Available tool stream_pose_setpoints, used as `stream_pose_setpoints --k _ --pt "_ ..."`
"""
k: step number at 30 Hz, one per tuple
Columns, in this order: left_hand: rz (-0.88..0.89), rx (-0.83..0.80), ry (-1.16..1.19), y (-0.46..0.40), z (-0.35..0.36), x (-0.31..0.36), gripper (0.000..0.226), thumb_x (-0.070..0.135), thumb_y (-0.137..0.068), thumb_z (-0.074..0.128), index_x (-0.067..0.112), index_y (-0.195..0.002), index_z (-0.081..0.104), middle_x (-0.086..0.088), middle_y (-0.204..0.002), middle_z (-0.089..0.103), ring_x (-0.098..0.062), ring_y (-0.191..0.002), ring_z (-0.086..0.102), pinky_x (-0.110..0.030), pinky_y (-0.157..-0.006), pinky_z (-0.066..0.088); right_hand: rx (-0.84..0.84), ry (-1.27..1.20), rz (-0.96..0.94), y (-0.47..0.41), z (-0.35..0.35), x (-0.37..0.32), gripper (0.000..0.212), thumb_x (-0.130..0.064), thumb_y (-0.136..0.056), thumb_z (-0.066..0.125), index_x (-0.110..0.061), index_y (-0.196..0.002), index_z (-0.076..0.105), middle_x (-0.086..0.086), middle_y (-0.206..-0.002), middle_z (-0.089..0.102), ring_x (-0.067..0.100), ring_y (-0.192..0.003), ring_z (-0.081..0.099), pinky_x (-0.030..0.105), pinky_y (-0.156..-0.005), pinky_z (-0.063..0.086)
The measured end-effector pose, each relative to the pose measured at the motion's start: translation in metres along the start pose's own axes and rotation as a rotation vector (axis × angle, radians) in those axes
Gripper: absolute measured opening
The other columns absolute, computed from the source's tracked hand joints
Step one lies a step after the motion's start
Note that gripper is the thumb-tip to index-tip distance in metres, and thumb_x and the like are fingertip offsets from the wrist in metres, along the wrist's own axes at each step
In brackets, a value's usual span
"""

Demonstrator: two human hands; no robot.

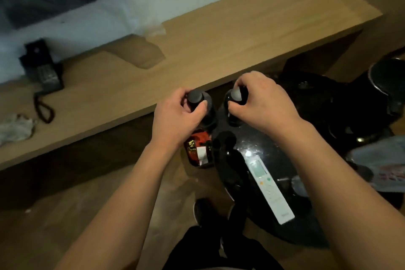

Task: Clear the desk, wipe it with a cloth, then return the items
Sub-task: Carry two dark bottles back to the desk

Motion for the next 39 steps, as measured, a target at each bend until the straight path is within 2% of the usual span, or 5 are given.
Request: stream_pose_setpoints --k 19,22,25,30,39 --pt "-0.641 0.698 -0.029 0.260 -0.324 -0.250 0.024 0.030 -0.086 0.076 0.030 -0.106 0.063 0.014 -0.076 0.061 0.002 -0.070 0.058 -0.013 -0.065 0.049 -0.487 -0.003 -0.722 0.067 0.218 -0.430 0.029 -0.041 -0.083 0.071 -0.032 -0.103 0.052 -0.008 -0.101 0.054 0.014 -0.092 0.053 0.032 -0.077 0.049" --pt "-0.700 0.811 -0.041 0.312 -0.365 -0.276 0.024 0.031 -0.083 0.077 0.029 -0.105 0.066 0.015 -0.079 0.063 0.000 -0.075 0.060 -0.021 -0.069 0.054 -0.540 0.005 -0.799 0.097 0.244 -0.490 0.029 -0.042 -0.082 0.073 -0.032 -0.101 0.053 -0.010 -0.099 0.052 0.011 -0.089 0.052 0.030 -0.077 0.048" --pt "-0.741 0.900 -0.025 0.360 -0.396 -0.297 0.025 0.030 -0.082 0.077 0.028 -0.105 0.067 0.014 -0.082 0.065 -0.002 -0.075 0.061 -0.026 -0.070 0.057 -0.586 0.000 -0.865 0.127 0.269 -0.544 0.029 -0.042 -0.081 0.074 -0.034 -0.099 0.053 -0.014 -0.096 0.050 0.008 -0.086 0.051 0.029 -0.072 0.045" --pt "-0.804 1.033 -0.045 0.425 -0.443 -0.323 0.018 0.028 -0.081 0.078 0.028 -0.094 0.066 0.015 -0.077 0.063 0.003 -0.076 0.060 -0.011 -0.061 0.047 -0.609 -0.020 -1.001 0.171 0.297 -0.623 0.028 -0.041 -0.080 0.075 -0.032 -0.097 0.055 -0.013 -0.094 0.052 0.002 -0.079 0.049 0.018 -0.060 0.036" --pt "-0.934 1.186 -0.093 0.485 -0.515 -0.381 0.021 0.030 -0.081 0.078 0.027 -0.099 0.067 0.015 -0.080 0.063 0.004 -0.076 0.059 -0.008 -0.064 0.046 -0.772 -0.113 -1.114 0.201 0.366 -0.737 0.026 -0.036 -0.078 0.076 -0.030 -0.096 0.057 -0.014 -0.089 0.055 0.004 -0.082 0.053 0.019 -0.066 0.043"
Point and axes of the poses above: each hand's wrist, its own y-axis away from the middle knuckle, its own z-axis out of the palm, x = y × z, the point moved 10 cm from there along -y, towards the middle knuckle
